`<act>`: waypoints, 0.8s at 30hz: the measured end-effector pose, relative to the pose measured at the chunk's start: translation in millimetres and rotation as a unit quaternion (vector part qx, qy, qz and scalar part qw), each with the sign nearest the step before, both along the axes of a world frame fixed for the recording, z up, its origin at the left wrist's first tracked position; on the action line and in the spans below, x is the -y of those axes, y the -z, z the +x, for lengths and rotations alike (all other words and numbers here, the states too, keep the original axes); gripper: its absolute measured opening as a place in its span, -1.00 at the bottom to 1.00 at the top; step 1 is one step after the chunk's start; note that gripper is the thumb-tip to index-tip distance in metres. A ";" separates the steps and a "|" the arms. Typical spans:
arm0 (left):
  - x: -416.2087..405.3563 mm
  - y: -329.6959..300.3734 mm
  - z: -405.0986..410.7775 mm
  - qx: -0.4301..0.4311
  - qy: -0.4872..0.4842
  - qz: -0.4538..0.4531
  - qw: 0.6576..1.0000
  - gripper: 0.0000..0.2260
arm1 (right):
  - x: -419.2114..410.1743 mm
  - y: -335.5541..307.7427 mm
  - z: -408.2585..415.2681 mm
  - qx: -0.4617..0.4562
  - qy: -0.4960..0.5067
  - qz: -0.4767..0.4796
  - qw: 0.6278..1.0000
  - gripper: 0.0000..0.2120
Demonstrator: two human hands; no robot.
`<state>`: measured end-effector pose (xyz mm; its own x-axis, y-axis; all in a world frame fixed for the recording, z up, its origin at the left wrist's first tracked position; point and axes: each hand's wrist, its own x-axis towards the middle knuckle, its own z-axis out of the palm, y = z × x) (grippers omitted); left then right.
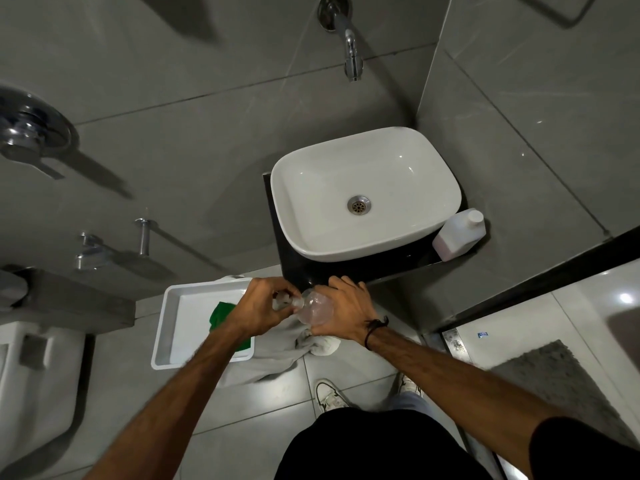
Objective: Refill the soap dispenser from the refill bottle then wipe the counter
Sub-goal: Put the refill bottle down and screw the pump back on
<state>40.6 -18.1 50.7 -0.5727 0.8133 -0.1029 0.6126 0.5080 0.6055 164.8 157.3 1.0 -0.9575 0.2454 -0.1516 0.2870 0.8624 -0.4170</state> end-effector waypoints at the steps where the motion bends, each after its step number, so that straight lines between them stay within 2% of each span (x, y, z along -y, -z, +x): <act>1: 0.2 0.9 -0.1 -0.005 0.006 0.000 1.000 -0.80 | 0.5 0.9 0.1 -0.003 0.002 -0.004 1.000 -0.27; 4: -0.5 3.4 -1.2 -0.027 0.035 -0.015 0.999 -0.77 | 2.8 3.0 0.6 -0.004 0.006 -0.018 1.000 -0.32; 7: 0.6 5.8 -2.8 -0.015 0.021 -0.020 0.999 -0.74 | 4.6 4.7 0.3 -0.004 0.009 -0.028 1.000 -0.36; 9: 2.1 9.1 -0.3 0.034 -0.040 0.000 0.999 -0.66 | 4.8 5.2 -0.2 -0.012 0.025 -0.044 0.999 -0.37; 11: 2.5 12.6 5.3 0.124 -0.113 0.020 0.986 -0.54 | 5.8 5.9 -1.9 -0.020 0.048 -0.062 0.997 -0.31; 14: -4.1 23.1 12.1 0.187 -0.157 0.030 0.969 -0.58 | 11.3 8.9 -8.3 -0.030 0.078 -0.095 0.992 -0.29; 17: -11.6 30.9 9.4 0.162 -0.175 0.023 0.971 -0.62 | 13.5 13.5 -18.9 -0.014 0.092 -0.140 0.986 -0.32; 21: -20.0 42.1 2.3 0.103 -0.182 0.005 0.978 -0.60 | 5.0 21.1 -30.1 0.044 0.094 -0.217 0.971 -0.13; 24: -30.0 49.4 -3.9 0.053 -0.171 0.000 0.984 -0.58 | -1.9 26.3 -34.2 0.071 0.126 -0.263 0.954 -0.10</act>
<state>36.6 11.9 1.4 -0.7988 0.5751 -0.1766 0.3398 0.6735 0.6565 130.6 159.2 -25.3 -0.8389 0.3190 -0.4410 0.5433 0.4412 -0.7142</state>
